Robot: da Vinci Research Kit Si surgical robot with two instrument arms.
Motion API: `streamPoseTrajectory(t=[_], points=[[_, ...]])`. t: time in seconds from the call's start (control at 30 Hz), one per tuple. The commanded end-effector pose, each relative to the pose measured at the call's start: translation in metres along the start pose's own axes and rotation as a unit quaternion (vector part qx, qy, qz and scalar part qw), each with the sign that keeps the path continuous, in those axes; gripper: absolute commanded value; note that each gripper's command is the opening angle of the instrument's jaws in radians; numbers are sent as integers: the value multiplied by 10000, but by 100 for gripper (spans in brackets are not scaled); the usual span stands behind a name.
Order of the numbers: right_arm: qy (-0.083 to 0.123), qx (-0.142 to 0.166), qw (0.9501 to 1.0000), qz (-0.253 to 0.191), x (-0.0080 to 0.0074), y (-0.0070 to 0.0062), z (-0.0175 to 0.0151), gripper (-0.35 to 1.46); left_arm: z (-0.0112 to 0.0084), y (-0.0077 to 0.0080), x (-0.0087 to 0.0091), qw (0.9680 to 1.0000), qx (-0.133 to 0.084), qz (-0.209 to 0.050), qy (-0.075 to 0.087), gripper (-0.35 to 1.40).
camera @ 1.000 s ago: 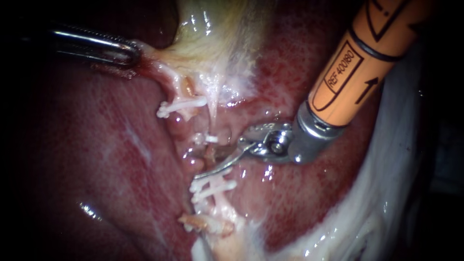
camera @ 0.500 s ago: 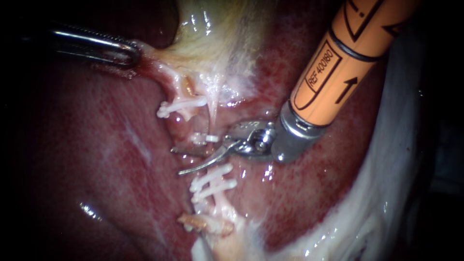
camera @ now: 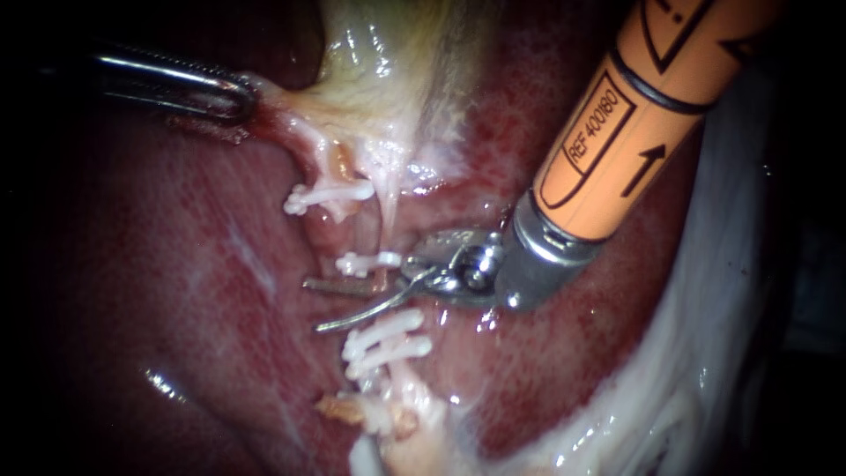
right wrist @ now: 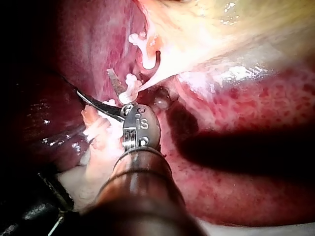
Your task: Go to the cutting position right tube
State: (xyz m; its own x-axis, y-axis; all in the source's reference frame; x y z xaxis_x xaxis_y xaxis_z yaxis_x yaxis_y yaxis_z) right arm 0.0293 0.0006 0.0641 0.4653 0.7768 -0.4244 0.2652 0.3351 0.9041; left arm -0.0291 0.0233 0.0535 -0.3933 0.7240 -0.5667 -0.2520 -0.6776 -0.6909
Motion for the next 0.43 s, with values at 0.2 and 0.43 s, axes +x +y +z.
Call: streamPoseTrajectory(t=[0.2,0.43], points=[[3,-2,10000,0,0,0,0,138,0,0,0,10000,-3,1,2,-35],[0,-3,10000,-3,-1,1,0,138,0,0,0,10000,-2,1,2,-35]])
